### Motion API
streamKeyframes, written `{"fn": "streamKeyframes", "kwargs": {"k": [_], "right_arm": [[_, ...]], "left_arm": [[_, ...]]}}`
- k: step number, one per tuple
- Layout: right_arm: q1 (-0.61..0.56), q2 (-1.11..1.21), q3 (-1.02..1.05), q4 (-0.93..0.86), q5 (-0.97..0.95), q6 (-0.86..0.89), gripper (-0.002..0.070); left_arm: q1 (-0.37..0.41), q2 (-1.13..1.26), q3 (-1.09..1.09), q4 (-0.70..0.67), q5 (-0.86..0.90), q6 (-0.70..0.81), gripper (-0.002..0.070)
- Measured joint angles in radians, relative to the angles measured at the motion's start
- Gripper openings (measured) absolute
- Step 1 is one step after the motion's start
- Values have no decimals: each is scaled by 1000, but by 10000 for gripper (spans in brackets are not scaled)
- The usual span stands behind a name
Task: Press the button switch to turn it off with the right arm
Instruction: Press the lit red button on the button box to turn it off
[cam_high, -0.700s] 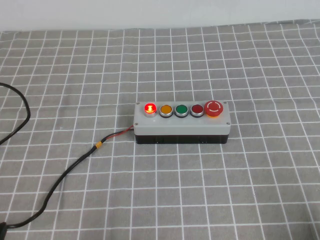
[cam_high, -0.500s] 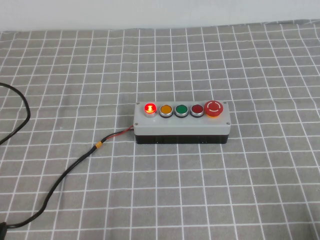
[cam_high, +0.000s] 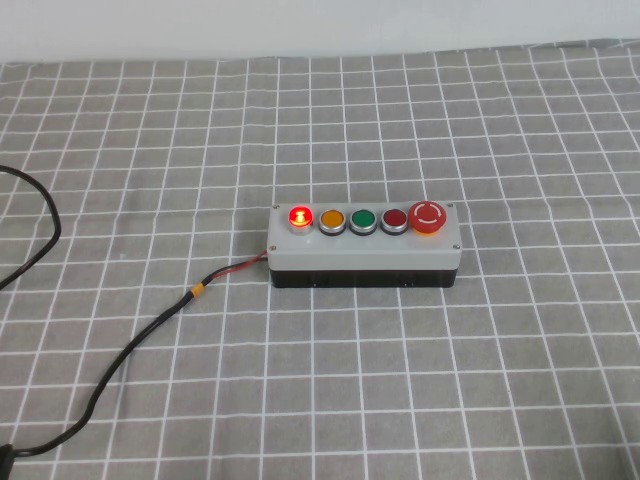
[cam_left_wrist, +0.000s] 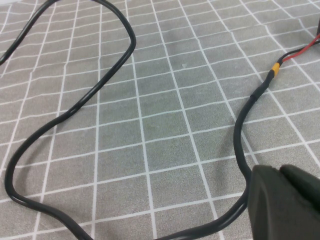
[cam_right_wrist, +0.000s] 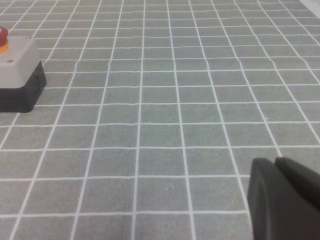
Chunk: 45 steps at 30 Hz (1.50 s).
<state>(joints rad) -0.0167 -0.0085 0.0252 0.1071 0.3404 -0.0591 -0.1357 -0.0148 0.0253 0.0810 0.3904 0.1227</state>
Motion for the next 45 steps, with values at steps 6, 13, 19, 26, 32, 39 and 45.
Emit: {"fn": "streamKeyframes", "kwargs": {"k": [6, 13, 19, 26, 32, 39, 45], "right_arm": [[0, 0, 0, -18, 0, 0, -16], [0, 0, 0, -25, 0, 0, -16], [0, 0, 0, -25, -8, 0, -16], [0, 0, 0, -25, -158, 0, -16], [0, 0, 0, -25, -271, 0, -16], [0, 0, 0, -25, -518, 0, -16], [0, -2, -2, 11, -964, 59, -16]], "left_arm": [[0, 0, 0, 0, 0, 0, -3], [0, 0, 0, -14, -2, 0, -3], [0, 0, 0, -103, -2, 0, -3], [0, 0, 0, -129, -2, 0, -3], [0, 0, 0, -139, -2, 0, -3], [0, 0, 0, -145, -2, 0, -3], [0, 0, 0, -147, -2, 0, -3]]}}
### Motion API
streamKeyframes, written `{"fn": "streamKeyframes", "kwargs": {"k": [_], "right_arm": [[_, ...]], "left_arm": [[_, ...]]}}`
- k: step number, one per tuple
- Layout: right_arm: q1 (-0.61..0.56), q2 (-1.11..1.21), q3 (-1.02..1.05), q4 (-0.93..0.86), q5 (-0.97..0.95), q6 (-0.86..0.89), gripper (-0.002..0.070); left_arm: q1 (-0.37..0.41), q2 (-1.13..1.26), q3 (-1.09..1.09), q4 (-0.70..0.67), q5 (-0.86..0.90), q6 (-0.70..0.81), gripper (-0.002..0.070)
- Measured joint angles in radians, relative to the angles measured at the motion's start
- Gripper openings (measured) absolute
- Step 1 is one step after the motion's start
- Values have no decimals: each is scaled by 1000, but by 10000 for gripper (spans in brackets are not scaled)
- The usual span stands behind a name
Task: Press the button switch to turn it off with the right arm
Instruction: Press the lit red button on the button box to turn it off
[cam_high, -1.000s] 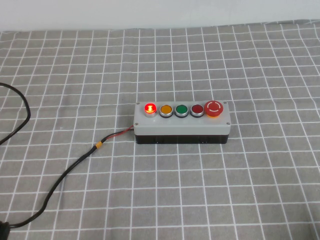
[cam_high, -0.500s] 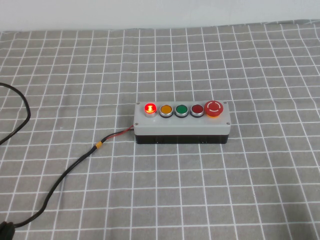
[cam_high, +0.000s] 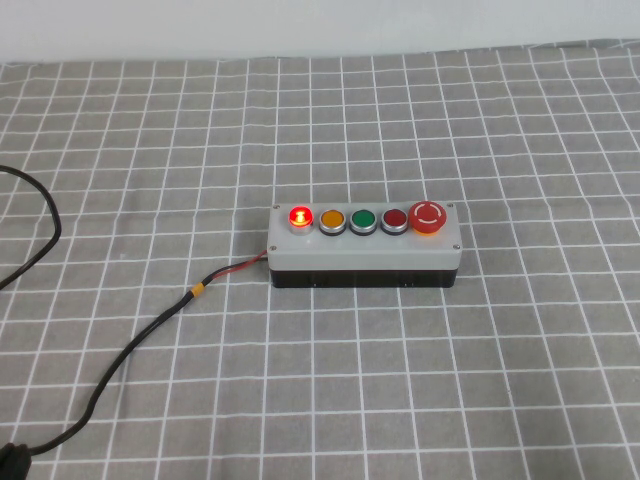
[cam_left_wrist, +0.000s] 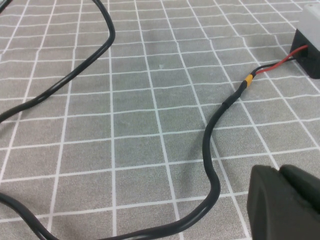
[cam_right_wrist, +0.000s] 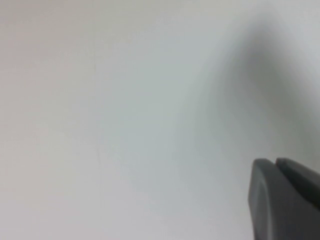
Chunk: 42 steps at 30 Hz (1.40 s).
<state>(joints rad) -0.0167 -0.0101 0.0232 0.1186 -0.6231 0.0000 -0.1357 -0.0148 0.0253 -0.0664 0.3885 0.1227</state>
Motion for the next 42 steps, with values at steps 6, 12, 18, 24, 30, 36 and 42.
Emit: {"fn": "streamKeyframes", "kwargs": {"k": [6, 12, 18, 24, 30, 36, 42], "right_arm": [[0, -5, -210, 7, 175, 59, -16], [0, 143, -553, 7, 657, 114, -16], [0, 440, -804, 13, 1045, 103, -16], [0, 670, -845, 256, 1086, 68, -16], [3, 907, -845, 735, 1192, -357, -16], [124, 1136, -860, 1097, 1226, -805, -16], [380, 1371, -1008, 1020, 1105, -827, -16]], "left_arm": [[0, 0, 0, 0, 0, 0, -3], [0, 0, 0, -6, 0, 0, -3], [0, 0, 0, -7, 0, 0, -3], [0, 0, 0, -7, 0, 0, -3], [0, 0, 0, -9, 0, 0, -3], [0, 0, 0, -9, 0, 0, -3], [0, 0, 0, -9, 0, 0, -3]]}}
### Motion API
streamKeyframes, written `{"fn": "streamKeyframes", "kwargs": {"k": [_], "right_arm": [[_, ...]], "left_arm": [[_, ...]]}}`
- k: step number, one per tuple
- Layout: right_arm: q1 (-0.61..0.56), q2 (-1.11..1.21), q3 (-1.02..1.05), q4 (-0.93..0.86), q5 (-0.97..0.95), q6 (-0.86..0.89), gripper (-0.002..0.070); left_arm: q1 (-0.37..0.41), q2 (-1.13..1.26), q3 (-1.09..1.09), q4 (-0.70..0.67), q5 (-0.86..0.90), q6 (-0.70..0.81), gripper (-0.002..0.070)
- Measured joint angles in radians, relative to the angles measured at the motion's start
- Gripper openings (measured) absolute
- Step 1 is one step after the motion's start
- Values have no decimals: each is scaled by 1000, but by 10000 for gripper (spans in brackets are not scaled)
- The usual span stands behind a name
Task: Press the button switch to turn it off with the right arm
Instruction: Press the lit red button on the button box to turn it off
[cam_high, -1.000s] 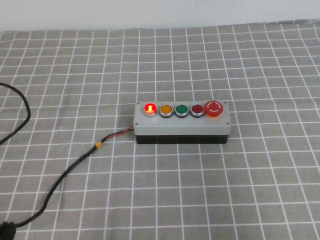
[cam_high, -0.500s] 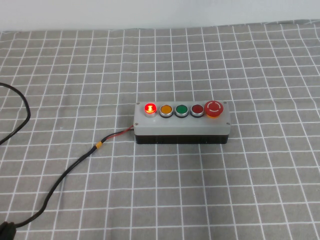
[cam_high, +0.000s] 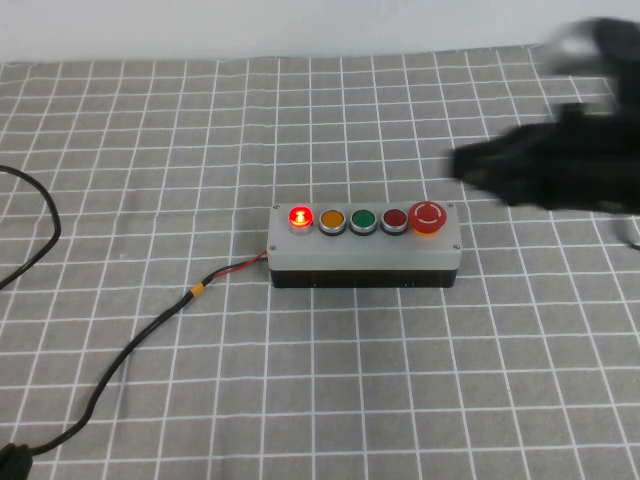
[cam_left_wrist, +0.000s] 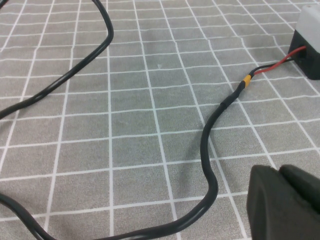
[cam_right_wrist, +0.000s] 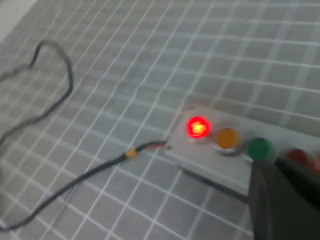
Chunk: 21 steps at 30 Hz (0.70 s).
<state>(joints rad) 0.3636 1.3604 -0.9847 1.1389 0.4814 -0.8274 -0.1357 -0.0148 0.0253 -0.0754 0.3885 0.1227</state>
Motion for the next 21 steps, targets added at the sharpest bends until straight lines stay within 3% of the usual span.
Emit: {"fn": "streamKeyframes", "kwargs": {"k": [3, 6, 12, 15, 21], "right_arm": [[103, 126, -149, -167, -13, 121, -16], [187, 266, -322, -453, 21, 319, -16], [295, 522, -708, -1049, 272, 750, -16], [313, 625, -860, -1156, 380, 814, -16], [316, 739, -1030, -1166, 426, 840, -16]], "left_arm": [[0, 0, 0, 0, 0, 0, -3], [0, 0, 0, 0, 0, 0, -3], [0, 0, 0, 0, 0, 0, -3], [0, 0, 0, 0, 0, 0, -3], [0, 0, 0, 0, 0, 0, -3]]}}
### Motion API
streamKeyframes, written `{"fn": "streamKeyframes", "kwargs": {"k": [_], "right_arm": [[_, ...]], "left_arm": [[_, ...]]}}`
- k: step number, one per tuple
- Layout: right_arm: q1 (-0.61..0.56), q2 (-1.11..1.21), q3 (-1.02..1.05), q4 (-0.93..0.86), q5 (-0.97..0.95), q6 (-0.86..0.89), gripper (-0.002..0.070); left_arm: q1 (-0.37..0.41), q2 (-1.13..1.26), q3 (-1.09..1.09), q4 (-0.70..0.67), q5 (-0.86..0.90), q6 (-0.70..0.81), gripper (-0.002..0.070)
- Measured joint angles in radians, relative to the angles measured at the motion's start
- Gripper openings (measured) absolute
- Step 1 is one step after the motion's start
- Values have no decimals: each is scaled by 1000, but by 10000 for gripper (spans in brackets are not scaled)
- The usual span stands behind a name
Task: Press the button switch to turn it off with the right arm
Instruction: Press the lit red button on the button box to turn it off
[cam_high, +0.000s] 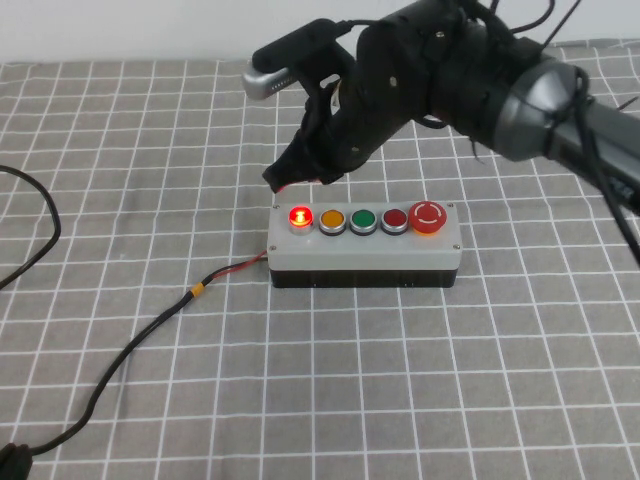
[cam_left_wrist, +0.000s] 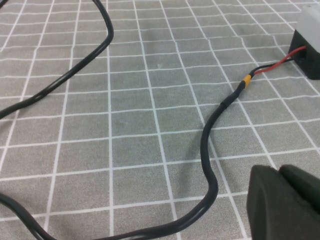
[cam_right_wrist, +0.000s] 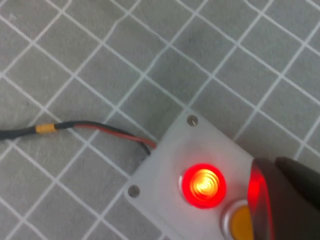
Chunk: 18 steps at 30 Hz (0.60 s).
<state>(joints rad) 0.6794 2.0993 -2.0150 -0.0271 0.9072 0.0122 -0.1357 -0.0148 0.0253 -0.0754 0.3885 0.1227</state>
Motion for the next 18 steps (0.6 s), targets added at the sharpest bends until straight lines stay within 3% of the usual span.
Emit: {"fn": "streamKeyframes", "kwargs": {"k": [18], "right_arm": [[2, 91, -16, 70, 6, 4, -16]], "left_arm": [[0, 0, 0, 0, 0, 0, -3]]}}
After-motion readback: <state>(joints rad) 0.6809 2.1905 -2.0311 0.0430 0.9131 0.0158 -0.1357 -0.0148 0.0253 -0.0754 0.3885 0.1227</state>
